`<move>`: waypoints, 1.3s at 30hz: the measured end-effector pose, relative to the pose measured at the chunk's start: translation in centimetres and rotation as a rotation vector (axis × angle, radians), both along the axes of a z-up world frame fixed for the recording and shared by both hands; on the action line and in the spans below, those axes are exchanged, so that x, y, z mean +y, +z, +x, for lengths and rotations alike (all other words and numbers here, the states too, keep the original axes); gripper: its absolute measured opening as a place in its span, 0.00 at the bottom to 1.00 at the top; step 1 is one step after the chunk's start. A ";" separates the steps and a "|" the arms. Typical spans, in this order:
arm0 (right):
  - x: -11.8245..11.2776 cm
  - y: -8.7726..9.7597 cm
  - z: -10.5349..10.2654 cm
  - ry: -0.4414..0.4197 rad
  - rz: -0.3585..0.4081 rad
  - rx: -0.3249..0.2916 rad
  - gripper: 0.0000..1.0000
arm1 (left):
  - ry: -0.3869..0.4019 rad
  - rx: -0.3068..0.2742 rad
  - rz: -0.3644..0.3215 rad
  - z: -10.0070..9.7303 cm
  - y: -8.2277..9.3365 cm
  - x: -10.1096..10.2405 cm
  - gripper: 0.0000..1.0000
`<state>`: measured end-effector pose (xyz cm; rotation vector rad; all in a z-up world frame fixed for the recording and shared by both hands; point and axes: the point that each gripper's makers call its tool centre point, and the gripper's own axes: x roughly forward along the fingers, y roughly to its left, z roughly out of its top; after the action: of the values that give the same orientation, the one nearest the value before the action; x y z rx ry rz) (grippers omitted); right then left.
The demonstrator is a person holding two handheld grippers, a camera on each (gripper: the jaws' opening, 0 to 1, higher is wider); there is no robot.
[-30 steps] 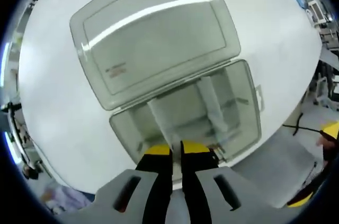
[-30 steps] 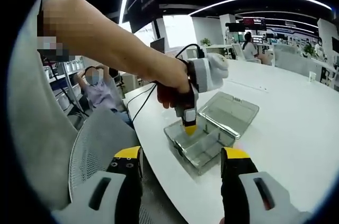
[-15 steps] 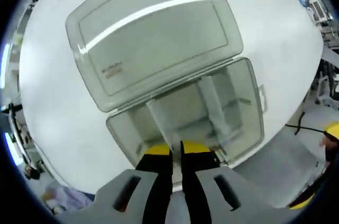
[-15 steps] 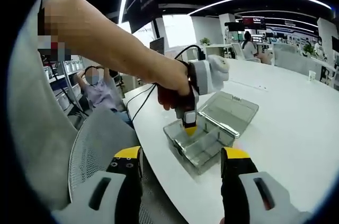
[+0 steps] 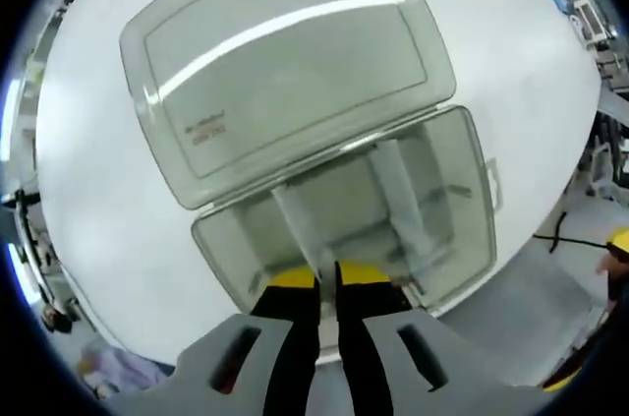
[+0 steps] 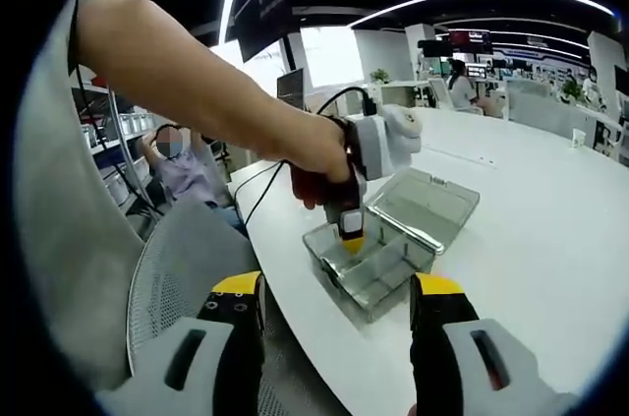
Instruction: Insert the divider into the dual guide fixture by aligning both edges with the guide slots and pushing it downward to the bottom, including one-sided entry, uneven engagement, binding, and posture correction.
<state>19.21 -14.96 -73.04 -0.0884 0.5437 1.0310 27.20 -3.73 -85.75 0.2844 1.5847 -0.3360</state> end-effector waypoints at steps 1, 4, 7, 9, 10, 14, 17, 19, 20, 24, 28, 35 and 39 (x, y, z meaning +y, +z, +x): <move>0.0 0.0 0.0 0.000 0.000 0.001 0.56 | -0.002 -0.001 -0.003 0.1 -0.1 0.1 0.02; 0.0 0.0 0.0 -0.001 0.000 0.001 0.56 | -0.002 -0.001 -0.011 0.0 -0.2 0.0 0.03; 0.0 0.0 0.1 -0.001 0.003 0.000 0.56 | -0.012 -0.008 -0.027 0.0 -0.1 -0.1 0.03; 0.1 0.0 0.1 0.000 0.002 -0.001 0.56 | -0.018 -0.013 -0.040 0.0 0.0 -0.2 0.04; 0.1 0.1 0.1 0.000 0.003 -0.001 0.56 | -0.015 -0.013 -0.053 0.0 0.0 -0.2 0.05; 0.3 0.1 0.1 0.004 0.004 -0.004 0.56 | -0.006 -0.018 -0.080 0.0 0.0 -0.1 0.06; 0.3 0.2 0.1 0.006 0.003 -0.005 0.56 | -0.010 -0.024 -0.093 -0.1 0.1 -0.3 0.07; 0.4 0.1 0.0 0.007 0.002 -0.005 0.56 | -0.012 -0.028 -0.103 -0.1 0.3 -0.4 0.09; 0.4 0.2 0.0 0.009 0.001 -0.006 0.56 | -0.010 -0.033 -0.109 -0.1 0.4 -0.4 0.10; 0.5 0.3 0.1 0.012 0.001 -0.009 0.56 | -0.005 -0.037 -0.129 0.0 0.9 -0.4 0.10; 0.7 0.4 0.1 0.017 0.000 -0.011 0.56 | 0.012 -0.042 -0.147 0.0 1.3 -0.2 0.09; 1.0 0.6 0.1 0.027 -0.001 -0.019 0.56 | 0.048 -0.047 -0.183 -0.4 1.7 0.2 0.08; 1.2 0.6 0.0 0.030 -0.002 -0.019 0.56 | 0.067 -0.056 -0.207 -0.6 1.8 0.0 0.03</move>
<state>19.26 -13.80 -72.40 -0.1080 0.5276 1.0579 26.56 -3.77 -83.93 0.0808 1.4878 -0.4331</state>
